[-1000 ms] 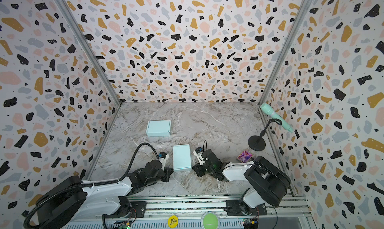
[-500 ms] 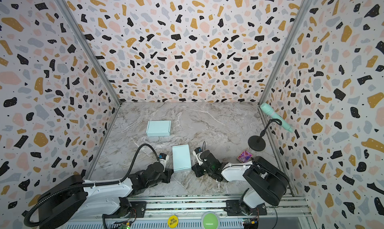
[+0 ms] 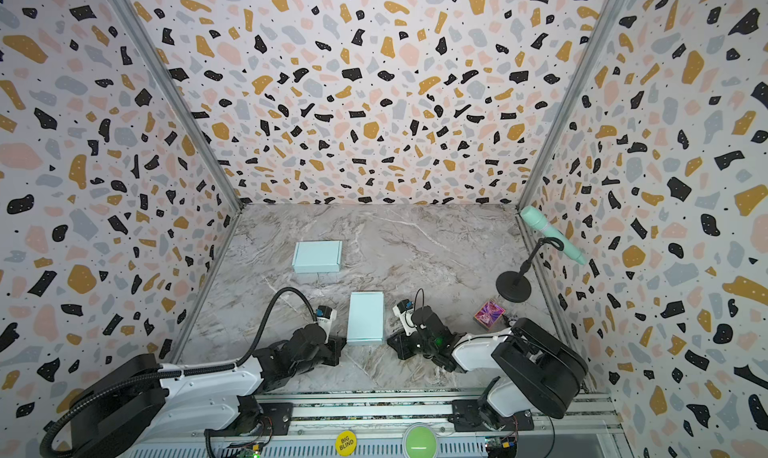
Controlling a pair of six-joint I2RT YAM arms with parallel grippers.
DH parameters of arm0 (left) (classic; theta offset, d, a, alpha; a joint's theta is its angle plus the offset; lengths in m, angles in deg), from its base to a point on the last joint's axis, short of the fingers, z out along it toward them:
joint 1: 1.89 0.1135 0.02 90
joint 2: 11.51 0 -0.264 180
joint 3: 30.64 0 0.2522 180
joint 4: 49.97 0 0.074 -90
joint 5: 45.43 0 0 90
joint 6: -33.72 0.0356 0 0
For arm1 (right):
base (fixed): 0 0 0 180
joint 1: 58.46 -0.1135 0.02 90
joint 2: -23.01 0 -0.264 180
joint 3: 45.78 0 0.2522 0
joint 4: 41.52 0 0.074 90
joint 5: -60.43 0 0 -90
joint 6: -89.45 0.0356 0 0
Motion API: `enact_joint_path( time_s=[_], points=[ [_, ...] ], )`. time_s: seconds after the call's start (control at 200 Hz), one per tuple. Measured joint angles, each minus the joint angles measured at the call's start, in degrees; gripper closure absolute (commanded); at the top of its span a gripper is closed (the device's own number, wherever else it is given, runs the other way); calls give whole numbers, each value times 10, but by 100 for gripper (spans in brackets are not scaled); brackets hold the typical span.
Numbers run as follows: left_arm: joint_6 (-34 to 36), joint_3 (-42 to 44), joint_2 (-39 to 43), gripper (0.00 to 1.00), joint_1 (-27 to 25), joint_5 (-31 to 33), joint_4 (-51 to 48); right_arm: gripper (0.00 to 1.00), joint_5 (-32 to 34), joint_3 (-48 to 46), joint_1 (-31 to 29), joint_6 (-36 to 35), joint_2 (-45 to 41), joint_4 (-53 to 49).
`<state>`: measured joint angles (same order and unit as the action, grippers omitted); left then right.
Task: Fold the paper box
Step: 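Hold the mint box between both grippers, aligning it straight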
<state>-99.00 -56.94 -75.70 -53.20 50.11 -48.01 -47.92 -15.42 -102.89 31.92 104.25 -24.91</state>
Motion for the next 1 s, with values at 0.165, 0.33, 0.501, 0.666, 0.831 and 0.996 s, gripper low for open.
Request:
enact_joint_path(
  time_s=[0.165,0.33,0.501,0.666,0.831,0.996],
  points=[
    [22,4,33,89,55,-3,-21,85,2,11,32,-19,0,-19],
    [55,-18,0,89,95,-12,-41,85,2,59,42,-41,37,-30],
    [87,-73,-79,90,103,-25,-30,85,2,96,44,-56,68,-28],
    [103,-87,-134,90,104,-51,8,85,0,112,44,-63,93,-28],
    [108,-89,-149,90,104,-77,35,85,-3,118,42,-67,102,-23],
    [108,-89,-160,90,106,-90,49,85,-3,120,37,-66,113,-12]
  ],
)
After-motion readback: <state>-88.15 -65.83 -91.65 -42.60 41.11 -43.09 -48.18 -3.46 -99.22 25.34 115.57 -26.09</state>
